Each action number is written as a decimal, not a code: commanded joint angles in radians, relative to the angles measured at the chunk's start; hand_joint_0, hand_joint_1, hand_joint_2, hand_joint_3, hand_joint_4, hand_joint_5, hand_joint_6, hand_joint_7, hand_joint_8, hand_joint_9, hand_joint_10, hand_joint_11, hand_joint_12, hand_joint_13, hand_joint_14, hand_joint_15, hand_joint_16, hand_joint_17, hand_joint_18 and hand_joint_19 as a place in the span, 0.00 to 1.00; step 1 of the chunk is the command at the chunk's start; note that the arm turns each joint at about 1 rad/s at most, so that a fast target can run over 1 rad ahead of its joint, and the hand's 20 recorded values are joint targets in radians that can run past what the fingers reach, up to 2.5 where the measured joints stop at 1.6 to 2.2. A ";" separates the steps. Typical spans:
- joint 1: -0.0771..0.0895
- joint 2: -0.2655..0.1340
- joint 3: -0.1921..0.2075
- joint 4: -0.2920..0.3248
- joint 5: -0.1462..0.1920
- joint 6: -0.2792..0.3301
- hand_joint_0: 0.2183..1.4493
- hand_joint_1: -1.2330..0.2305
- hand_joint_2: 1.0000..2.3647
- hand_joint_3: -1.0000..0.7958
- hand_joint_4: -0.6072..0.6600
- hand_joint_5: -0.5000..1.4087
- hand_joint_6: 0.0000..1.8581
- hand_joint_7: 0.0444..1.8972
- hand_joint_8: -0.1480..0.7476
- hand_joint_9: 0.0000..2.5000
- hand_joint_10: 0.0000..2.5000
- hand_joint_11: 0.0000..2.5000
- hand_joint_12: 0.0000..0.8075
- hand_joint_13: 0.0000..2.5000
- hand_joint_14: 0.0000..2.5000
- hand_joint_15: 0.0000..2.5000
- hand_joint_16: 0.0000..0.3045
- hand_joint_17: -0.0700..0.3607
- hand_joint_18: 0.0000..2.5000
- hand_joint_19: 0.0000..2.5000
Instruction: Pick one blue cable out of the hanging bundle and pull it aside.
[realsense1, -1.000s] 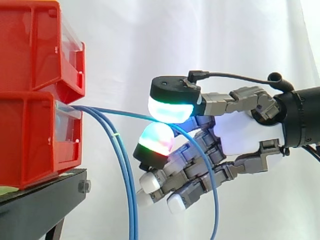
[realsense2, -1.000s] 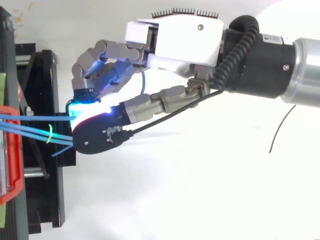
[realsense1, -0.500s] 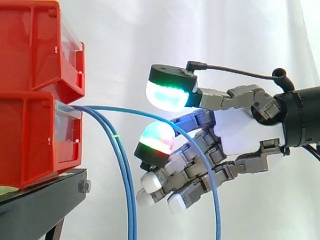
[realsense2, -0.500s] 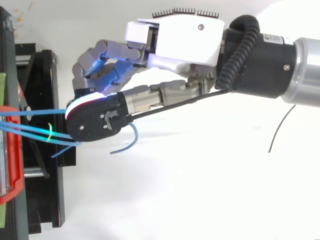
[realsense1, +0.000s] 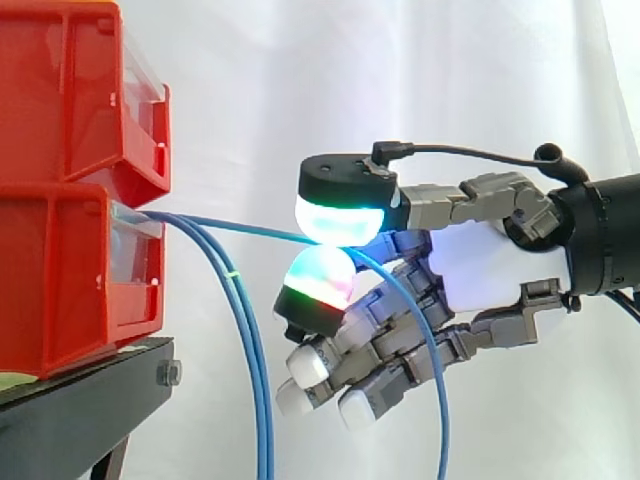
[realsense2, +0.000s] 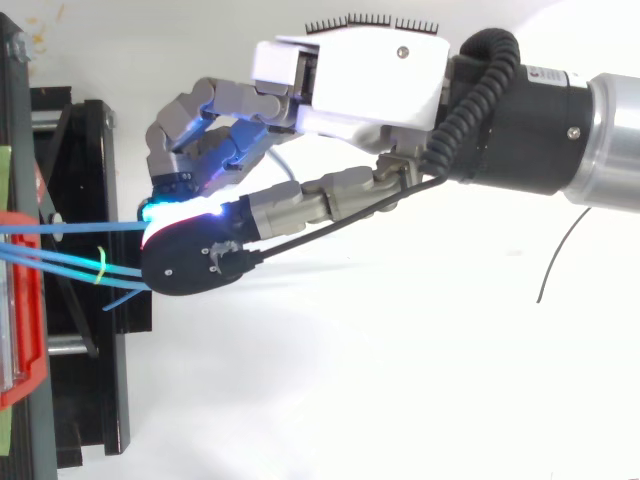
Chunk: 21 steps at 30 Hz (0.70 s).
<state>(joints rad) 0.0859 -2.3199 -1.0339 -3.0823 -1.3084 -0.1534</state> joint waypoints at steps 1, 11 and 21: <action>0.000 -0.001 0.000 -0.003 0.000 0.000 0.34 0.27 0.02 0.51 0.53 0.18 0.50 0.62 0.55 0.33 0.01 0.17 0.45 0.21 0.00 0.11 0.17 0.43 0.21 0.19; -0.005 0.001 0.000 -0.013 -0.003 0.000 0.35 0.28 0.02 0.48 0.56 0.18 0.50 0.65 0.55 0.33 0.01 0.17 0.44 0.21 0.00 0.10 0.17 0.43 0.21 0.18; -0.014 0.057 0.000 -0.159 0.000 -0.026 0.37 0.28 0.01 0.45 0.53 0.18 0.50 0.64 0.54 0.32 0.01 0.17 0.44 0.21 0.00 0.10 0.17 0.43 0.20 0.17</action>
<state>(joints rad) 0.0761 -2.2848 -1.0346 -3.2093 -1.3099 -0.1647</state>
